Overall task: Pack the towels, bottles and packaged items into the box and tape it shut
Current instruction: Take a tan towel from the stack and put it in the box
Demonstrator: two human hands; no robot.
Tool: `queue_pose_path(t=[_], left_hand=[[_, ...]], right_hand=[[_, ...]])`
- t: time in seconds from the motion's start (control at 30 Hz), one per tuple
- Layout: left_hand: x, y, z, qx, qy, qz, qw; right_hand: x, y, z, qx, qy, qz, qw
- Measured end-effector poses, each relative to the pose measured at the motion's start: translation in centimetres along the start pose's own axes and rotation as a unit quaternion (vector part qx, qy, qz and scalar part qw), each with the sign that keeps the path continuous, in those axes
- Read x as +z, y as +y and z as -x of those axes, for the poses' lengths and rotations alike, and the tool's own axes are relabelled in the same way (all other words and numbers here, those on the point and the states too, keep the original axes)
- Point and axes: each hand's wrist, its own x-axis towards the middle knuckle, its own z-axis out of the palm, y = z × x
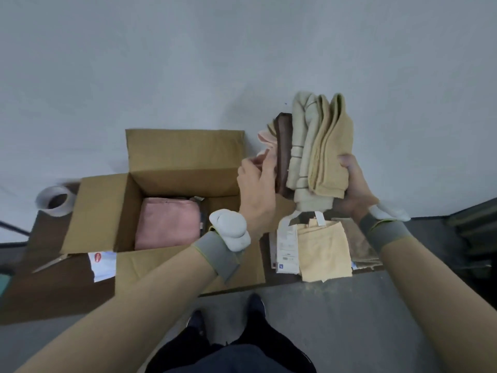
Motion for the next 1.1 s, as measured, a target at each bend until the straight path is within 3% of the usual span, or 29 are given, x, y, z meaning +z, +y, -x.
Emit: queue_pose_path(t=[0.1,0.2,0.27,0.4,0.47,0.6,0.67,0.9,1.1], left_hand=[[-3.6,1.3,-0.4,-0.108,-0.042,0.152,0.982],[-6.8,1.8,-0.9,-0.127,-0.034,0.232,0.964],[-9.1,1.6,-1.1,-0.136,0.028,0.232,0.963],[-13.1,0.4,-2.1,-0.130,0.235,0.109,0.957],[-14.7,-0.1,-2.5,-0.152,0.260,0.082,0.950],[-17.2,-0.1,-3.1,-0.247,0.118,0.246,0.930],[-17.6,-0.6,-3.1,-0.256,0.068,0.308,0.914],[-16.6,-1.3,-4.7,-0.257,0.081,0.263,0.926],[-16.9,-3.1,-5.3,-0.245,0.025,0.245,0.938]], right_hand=[[4.3,1.2,-0.7,0.005,-0.087,0.016,0.996],[8.3,2.1,-1.7,0.019,-0.132,0.012,0.991],[10.7,2.9,-2.3,0.027,-0.137,0.025,0.990],[14.1,4.4,-3.5,0.064,-0.128,0.043,0.989],[15.1,5.0,-4.4,0.091,-0.108,0.059,0.988],[15.8,6.5,-5.5,0.134,-0.110,0.067,0.983],[16.0,7.0,-6.1,0.147,-0.123,0.067,0.979],[16.2,8.2,-8.7,0.182,-0.071,0.106,0.975],[15.1,9.6,-9.9,0.208,-0.026,0.152,0.966]])
